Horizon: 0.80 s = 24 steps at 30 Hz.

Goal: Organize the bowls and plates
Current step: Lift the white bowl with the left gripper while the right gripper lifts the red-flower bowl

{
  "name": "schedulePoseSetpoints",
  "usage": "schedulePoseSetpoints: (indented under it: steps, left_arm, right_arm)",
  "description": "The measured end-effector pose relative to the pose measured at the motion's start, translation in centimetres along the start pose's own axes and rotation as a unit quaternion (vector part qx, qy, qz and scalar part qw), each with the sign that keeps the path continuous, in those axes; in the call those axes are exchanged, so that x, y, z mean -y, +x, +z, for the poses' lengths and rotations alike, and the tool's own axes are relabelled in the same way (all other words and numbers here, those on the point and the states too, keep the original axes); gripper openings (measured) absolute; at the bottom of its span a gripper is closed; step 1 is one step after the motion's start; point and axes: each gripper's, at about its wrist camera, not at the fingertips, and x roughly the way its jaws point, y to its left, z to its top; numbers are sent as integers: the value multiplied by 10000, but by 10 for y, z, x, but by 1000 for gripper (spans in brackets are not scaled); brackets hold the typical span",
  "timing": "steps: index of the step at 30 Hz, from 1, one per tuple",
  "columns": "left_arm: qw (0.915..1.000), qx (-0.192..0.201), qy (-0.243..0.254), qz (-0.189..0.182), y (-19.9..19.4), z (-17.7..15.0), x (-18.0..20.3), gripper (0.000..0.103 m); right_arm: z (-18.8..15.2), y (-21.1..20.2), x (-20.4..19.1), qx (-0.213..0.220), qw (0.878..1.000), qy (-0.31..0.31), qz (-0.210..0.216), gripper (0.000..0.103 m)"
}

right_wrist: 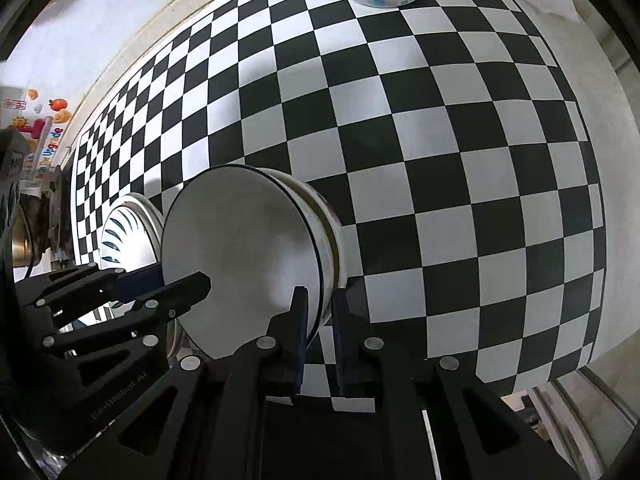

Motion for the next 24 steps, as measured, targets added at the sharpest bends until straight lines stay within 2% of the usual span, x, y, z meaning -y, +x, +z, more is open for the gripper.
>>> schedulePoseSetpoints:
  steps: [17, 20, 24]
  left_arm:
    - [10000, 74, -56, 29, -8, -6, -3, 21]
    - [9998, 169, -118, -21, -21, -8, -8, 21]
    - [9980, 564, -222, -150, -59, -1, -12, 22]
  right_arm:
    - [5, 1, 0, -266, 9996, -5, -75, 16]
    - [3, -4, 4, -283, 9996, 65, 18, 16]
    - [7, -22, 19, -171, 9992, 303, 194, 19]
